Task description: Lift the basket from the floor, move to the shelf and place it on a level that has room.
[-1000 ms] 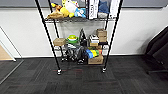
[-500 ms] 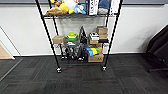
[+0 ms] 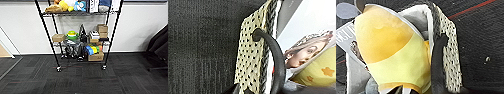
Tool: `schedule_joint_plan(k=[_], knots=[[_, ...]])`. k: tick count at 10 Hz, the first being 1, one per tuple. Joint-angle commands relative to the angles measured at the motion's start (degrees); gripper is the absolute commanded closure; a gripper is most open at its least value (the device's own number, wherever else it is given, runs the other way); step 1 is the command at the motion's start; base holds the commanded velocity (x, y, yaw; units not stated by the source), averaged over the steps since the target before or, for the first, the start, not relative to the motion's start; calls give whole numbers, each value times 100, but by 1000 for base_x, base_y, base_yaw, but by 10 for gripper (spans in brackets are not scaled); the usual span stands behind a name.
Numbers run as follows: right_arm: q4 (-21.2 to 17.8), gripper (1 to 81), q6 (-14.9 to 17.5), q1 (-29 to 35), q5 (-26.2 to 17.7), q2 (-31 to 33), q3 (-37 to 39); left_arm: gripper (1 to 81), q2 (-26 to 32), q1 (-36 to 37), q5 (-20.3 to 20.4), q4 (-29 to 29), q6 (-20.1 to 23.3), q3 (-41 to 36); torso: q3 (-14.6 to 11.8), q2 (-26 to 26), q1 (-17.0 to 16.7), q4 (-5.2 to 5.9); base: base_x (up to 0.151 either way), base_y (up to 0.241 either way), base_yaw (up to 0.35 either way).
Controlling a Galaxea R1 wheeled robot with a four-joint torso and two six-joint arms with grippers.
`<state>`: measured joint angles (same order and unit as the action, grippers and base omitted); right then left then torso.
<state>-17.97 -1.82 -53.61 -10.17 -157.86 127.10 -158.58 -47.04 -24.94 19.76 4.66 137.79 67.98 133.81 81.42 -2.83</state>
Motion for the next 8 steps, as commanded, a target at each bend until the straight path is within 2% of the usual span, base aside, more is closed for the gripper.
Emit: schedule_joint_plan(k=[1, 4, 7, 8], knots=[[-172, 10, -21, 663, -407, -100, 262, 10, -17, 665, -380, 98, 18, -24, 0, 0, 0, 0, 0, 0, 0], [-258, 10, -29, 575, -390, -415, 665, 10, -401, 665, -371, 107, 27, 413, 2, 0, 0, 0, 0, 0, 0], [-698, 10, -21, 531, -337, -442, 649, 10, -597, 639, -371, 124, 18, 635, 2, 0, 0, 0, 0, 0, 0], [-734, 10, -29, 513, -320, -442, 588, 10, -588, 639, -371, 151, 18, 635, 2, 0, 0, 0, 0, 0, 0]])
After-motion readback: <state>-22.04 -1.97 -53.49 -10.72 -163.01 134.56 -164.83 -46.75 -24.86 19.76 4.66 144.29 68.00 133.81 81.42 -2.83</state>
